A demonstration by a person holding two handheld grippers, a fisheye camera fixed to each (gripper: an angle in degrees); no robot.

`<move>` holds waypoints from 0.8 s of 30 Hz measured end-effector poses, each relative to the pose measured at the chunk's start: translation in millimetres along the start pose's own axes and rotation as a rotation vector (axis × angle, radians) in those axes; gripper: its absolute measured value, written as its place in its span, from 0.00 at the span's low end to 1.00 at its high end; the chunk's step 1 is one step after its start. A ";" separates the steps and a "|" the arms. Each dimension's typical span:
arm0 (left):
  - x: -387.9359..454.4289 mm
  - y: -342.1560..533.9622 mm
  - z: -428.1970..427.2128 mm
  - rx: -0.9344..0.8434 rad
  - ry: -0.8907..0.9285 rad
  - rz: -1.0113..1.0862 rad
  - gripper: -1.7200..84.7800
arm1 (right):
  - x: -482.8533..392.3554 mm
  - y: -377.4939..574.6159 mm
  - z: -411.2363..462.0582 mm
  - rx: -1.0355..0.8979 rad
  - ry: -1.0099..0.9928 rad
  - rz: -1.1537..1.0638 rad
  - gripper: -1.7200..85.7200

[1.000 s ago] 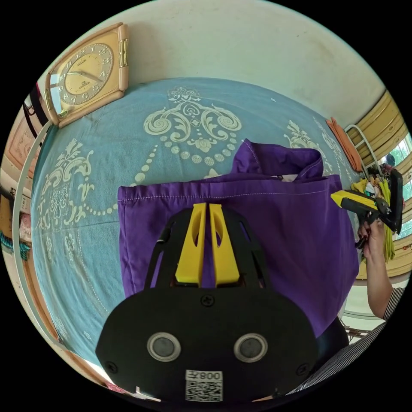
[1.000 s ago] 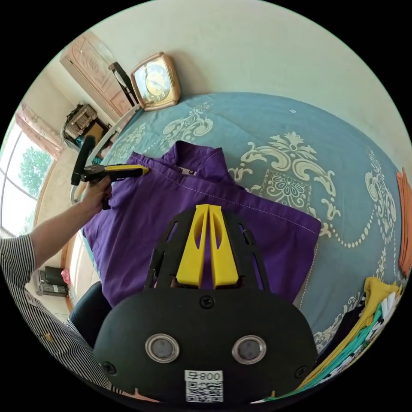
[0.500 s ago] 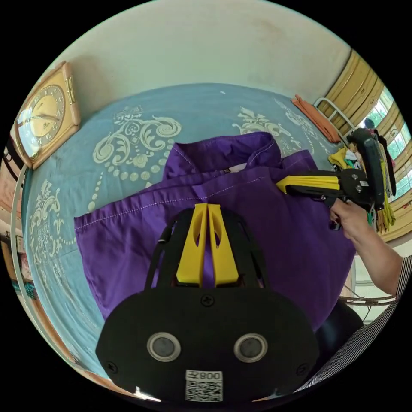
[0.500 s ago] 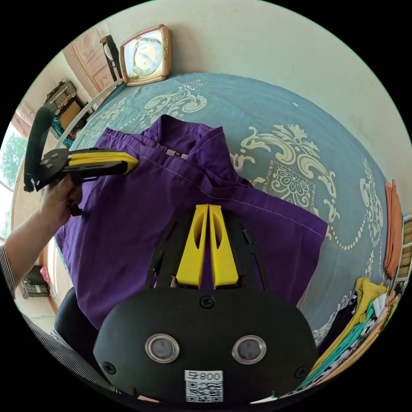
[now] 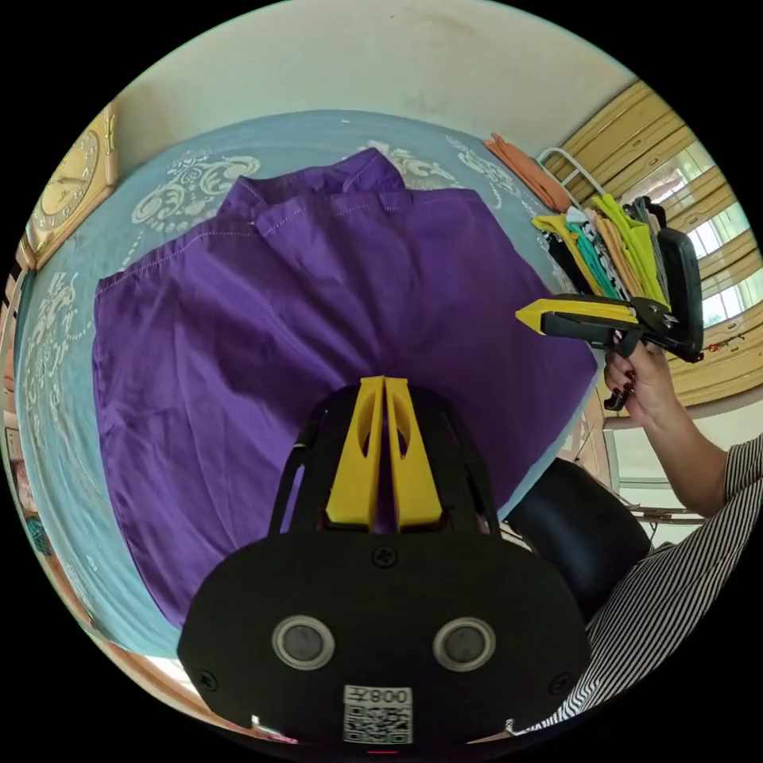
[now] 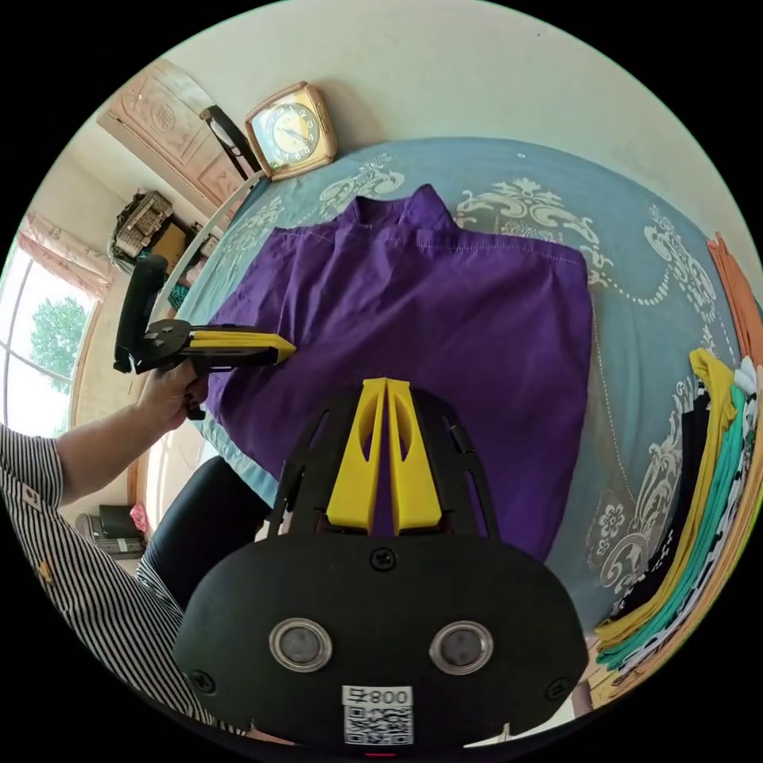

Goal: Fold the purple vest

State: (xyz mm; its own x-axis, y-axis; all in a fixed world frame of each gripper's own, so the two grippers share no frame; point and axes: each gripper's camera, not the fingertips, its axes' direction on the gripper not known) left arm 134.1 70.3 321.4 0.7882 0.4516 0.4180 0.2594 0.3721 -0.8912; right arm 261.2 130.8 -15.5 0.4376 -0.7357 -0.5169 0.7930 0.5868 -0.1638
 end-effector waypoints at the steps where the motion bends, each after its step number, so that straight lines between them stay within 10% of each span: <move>1: 1.4 1.8 3.7 0.018 0.010 -0.007 0.02 | 3.2 4.4 14.7 -0.050 0.011 0.013 0.02; 24: 91.0 119.0 11.8 -0.047 -0.086 -0.113 0.02 | 28.9 164.2 19.7 -0.144 -0.007 0.099 0.02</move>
State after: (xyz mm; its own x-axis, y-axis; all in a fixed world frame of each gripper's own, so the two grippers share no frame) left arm 230.1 165.2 255.5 0.7023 0.4780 0.5276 0.3707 0.3872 -0.8442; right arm 412.4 199.2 -40.7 0.5144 -0.6739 -0.5304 0.6771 0.6987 -0.2310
